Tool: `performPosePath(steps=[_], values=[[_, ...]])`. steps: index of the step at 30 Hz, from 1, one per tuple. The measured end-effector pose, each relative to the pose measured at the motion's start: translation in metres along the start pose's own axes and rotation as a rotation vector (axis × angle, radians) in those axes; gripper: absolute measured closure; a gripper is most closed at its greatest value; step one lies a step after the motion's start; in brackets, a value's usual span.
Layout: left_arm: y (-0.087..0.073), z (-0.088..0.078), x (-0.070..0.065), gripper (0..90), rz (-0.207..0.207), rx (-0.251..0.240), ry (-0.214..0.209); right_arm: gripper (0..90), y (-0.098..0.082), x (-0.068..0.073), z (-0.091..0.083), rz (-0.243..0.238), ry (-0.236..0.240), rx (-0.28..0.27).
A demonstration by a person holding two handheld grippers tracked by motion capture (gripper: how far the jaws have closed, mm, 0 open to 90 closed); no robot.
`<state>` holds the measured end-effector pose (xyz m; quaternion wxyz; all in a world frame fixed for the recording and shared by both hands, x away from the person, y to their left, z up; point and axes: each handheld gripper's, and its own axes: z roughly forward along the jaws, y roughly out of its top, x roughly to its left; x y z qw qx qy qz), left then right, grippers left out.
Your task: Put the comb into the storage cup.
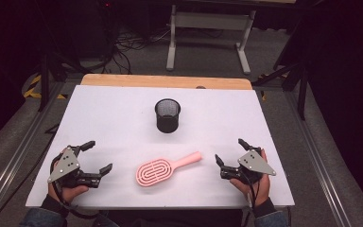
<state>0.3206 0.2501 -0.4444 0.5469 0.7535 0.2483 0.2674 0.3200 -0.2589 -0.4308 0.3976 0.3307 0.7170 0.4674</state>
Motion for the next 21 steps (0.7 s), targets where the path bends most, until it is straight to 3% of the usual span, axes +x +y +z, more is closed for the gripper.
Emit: performPosePath(steps=[11, 17, 21], values=[[-0.001, -0.003, 0.001, 5.2, -0.009, -0.005, 0.008, 6.5, 0.004, 0.003, 0.005, -0.017, 0.015, 0.013], [-0.002, -0.002, 0.0, 5.2, 0.001, 0.008, 0.007, 8.3, 0.013, 0.001, 0.018, 0.014, 0.057, 0.024], [-0.003, -0.002, 0.0, 5.3, -0.006, 0.007, 0.005, 15.2, 0.02, 0.002, 0.03, 0.022, 0.07, 0.047]])
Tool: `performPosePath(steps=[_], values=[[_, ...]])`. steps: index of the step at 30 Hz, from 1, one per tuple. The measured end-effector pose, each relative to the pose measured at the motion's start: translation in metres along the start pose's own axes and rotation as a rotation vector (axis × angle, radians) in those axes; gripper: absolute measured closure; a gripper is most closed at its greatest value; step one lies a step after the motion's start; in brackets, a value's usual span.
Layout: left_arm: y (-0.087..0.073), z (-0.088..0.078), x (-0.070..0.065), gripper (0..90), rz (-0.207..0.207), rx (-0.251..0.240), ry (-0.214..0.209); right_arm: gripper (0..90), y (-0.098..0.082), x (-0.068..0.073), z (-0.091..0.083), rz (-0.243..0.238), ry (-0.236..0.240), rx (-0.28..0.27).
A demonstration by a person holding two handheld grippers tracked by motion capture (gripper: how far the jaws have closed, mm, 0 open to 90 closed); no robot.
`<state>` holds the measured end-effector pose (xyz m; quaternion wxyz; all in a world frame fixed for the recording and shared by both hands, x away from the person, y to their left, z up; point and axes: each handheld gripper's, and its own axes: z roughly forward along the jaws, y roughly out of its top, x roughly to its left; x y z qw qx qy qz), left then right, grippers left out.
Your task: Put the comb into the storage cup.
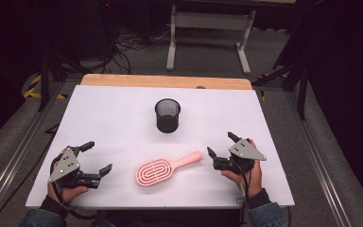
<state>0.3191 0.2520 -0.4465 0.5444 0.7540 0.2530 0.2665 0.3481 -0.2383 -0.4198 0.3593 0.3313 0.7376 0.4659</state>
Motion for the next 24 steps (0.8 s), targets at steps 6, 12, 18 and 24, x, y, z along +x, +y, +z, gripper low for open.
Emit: performPosePath(steps=[6, 12, 18, 24], values=[[-0.001, -0.001, 0.001, 5.5, -0.002, 0.004, 0.003, 29.6, 0.012, 0.003, 0.015, 0.01, 0.035, 0.007], [-0.001, -0.001, 0.001, 5.8, -0.001, 0.0, 0.007, 48.9, 0.02, 0.011, 0.033, -0.006, 0.065, 0.062], [-0.002, 0.0, 0.0, 6.2, 0.0, 0.006, -0.005, 84.2, 0.022, 0.015, 0.055, 0.003, 0.158, 0.164], [-0.002, 0.0, 0.001, 6.4, 0.002, 0.007, -0.007, 90.0, 0.017, 0.02, 0.069, -0.017, 0.193, 0.273]])
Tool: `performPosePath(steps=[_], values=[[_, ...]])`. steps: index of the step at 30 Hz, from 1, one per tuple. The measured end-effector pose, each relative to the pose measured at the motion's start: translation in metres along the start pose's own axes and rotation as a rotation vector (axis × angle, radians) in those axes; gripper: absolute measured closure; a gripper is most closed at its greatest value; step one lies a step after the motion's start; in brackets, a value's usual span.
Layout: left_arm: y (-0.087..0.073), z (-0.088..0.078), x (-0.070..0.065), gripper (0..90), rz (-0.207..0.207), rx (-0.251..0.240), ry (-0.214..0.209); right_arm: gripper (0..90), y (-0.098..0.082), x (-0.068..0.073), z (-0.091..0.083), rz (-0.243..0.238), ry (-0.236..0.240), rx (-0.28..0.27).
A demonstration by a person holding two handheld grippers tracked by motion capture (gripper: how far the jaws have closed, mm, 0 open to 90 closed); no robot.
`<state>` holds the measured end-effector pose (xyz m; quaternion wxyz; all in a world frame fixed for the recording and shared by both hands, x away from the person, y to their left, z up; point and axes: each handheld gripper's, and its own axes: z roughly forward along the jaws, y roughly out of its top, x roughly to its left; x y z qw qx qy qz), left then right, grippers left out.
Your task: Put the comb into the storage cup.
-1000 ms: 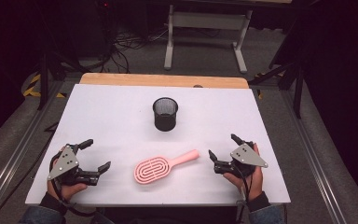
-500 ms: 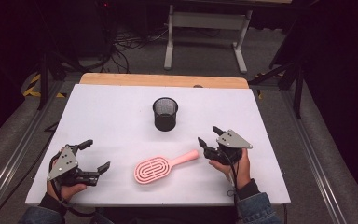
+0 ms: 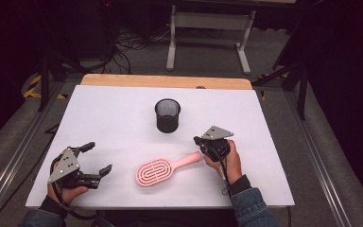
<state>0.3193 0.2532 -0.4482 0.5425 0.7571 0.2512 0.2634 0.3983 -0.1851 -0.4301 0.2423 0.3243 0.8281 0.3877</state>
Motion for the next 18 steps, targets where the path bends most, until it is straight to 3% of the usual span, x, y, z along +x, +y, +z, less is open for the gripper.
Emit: performPosePath(steps=[13, 18], values=[[0.0, 0.0, 0.0, 6.6, 0.003, 0.005, -0.004, 90.0, -0.011, 0.006, 0.022, -0.011, 0.045, 0.132], [0.0, 0.0, 0.001, 6.6, -0.001, 0.004, -0.006, 90.0, -0.013, 0.008, 0.023, -0.02, 0.061, 0.154]])
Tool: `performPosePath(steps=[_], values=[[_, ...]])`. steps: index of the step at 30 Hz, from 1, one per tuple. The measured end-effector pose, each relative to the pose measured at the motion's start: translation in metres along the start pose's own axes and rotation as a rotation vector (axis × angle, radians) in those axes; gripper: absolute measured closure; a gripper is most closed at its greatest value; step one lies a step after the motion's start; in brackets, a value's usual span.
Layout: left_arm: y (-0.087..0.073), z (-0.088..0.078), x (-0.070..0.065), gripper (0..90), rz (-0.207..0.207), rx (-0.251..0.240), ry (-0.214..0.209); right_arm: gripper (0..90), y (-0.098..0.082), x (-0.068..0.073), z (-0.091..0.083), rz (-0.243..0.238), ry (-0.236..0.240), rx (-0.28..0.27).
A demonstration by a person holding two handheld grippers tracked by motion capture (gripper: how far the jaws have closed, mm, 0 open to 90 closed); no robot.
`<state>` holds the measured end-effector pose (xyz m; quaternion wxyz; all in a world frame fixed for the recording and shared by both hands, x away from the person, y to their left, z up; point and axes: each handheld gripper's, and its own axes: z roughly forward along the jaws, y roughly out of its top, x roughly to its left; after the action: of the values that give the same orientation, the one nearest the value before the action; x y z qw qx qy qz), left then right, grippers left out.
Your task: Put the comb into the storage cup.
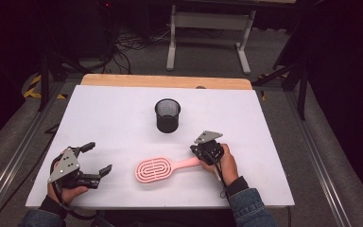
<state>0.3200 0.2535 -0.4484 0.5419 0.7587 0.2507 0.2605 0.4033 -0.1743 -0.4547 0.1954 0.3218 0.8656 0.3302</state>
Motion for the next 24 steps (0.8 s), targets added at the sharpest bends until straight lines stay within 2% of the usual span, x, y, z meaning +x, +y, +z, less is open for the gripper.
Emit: performPosePath(steps=[13, 24], values=[[0.0, -0.001, 0.0, 6.6, -0.005, -0.004, -0.003, 90.0, -0.008, 0.009, -0.013, -0.013, 0.038, 0.031], [0.0, -0.001, -0.001, 6.6, -0.004, -0.001, -0.002, 90.0, -0.023, 0.018, -0.031, -0.02, 0.063, 0.045]])
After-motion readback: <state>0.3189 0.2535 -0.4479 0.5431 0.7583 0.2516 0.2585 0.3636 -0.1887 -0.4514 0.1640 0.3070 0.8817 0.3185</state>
